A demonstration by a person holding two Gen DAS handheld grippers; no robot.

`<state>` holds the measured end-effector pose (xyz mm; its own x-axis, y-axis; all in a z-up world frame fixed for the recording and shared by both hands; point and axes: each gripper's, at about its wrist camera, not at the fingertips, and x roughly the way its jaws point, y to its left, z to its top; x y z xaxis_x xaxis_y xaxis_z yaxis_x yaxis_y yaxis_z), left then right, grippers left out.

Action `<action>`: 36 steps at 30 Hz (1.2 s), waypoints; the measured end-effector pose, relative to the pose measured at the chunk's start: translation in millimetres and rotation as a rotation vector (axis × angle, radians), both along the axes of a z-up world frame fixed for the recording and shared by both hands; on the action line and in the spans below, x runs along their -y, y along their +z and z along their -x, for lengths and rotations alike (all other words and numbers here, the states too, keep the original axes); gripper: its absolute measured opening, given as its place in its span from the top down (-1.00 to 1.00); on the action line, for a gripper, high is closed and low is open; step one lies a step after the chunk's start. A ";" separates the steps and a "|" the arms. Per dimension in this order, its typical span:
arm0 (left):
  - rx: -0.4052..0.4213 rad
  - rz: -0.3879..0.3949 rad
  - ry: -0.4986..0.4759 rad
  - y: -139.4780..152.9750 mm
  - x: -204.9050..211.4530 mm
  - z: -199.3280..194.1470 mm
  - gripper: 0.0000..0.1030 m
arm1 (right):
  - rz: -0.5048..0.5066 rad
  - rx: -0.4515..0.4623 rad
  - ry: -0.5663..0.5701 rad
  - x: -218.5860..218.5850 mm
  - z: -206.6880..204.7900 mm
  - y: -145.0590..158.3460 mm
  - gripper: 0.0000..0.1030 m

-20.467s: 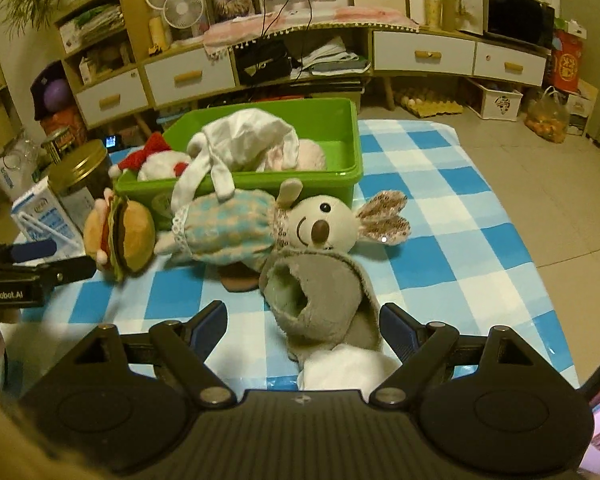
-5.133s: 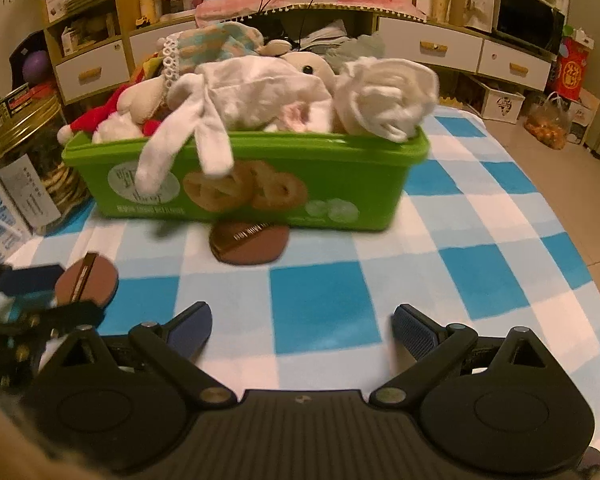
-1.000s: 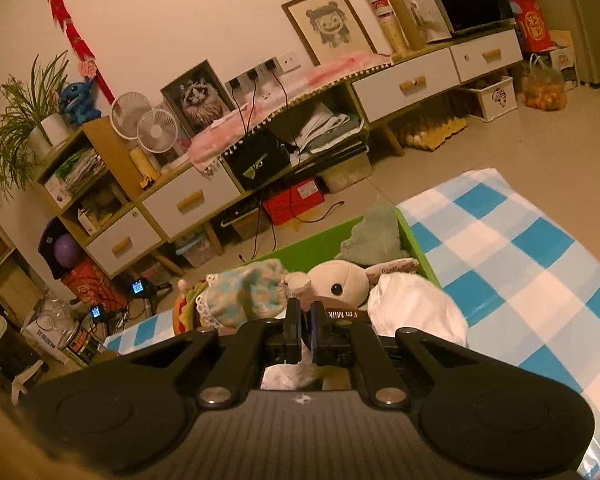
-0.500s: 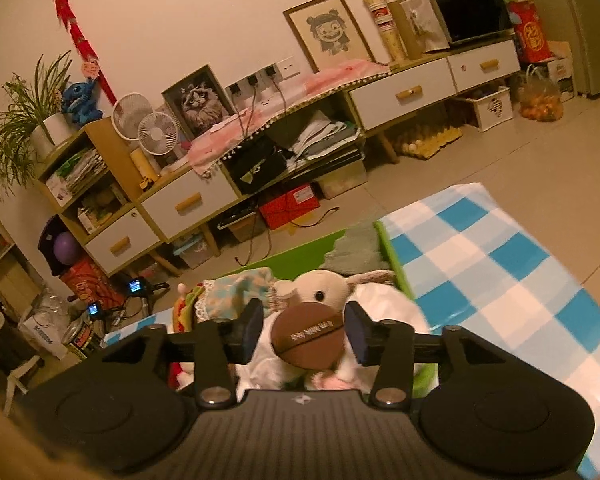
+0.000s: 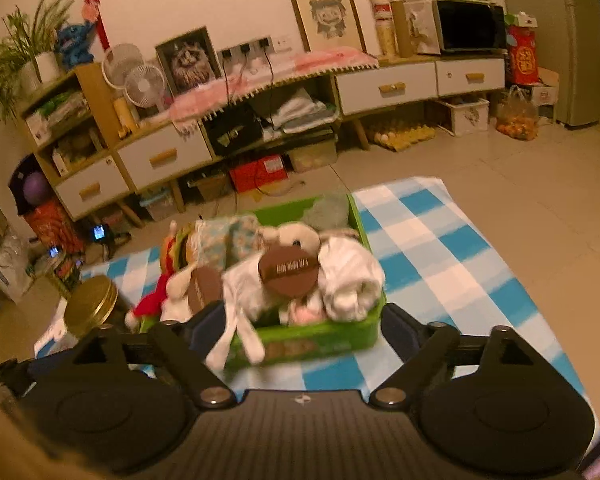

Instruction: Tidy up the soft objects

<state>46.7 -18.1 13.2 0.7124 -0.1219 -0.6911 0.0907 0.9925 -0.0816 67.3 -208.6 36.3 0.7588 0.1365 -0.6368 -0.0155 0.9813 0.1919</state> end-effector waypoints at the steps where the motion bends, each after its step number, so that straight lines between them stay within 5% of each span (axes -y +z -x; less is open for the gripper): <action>1: -0.018 -0.003 0.012 1.3 -0.8 4.9 -0.90 | 0.009 -0.014 -0.008 -2.3 5.1 0.8 -0.14; 14: -0.073 -0.063 0.081 2.8 -9.9 54.9 -0.90 | 0.038 -0.119 -0.017 -19.8 68.5 -11.4 -0.20; 36: -0.070 -0.095 0.108 4.0 -13.0 63.0 -0.90 | 0.098 -0.126 0.009 -35.0 69.3 -18.6 -0.21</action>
<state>-16.3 -5.1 17.3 0.6676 0.0208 -0.7442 -0.0194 0.9998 0.0105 -2.0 -173.5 17.7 0.6709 0.0756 -0.7377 -0.0065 0.9954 0.0961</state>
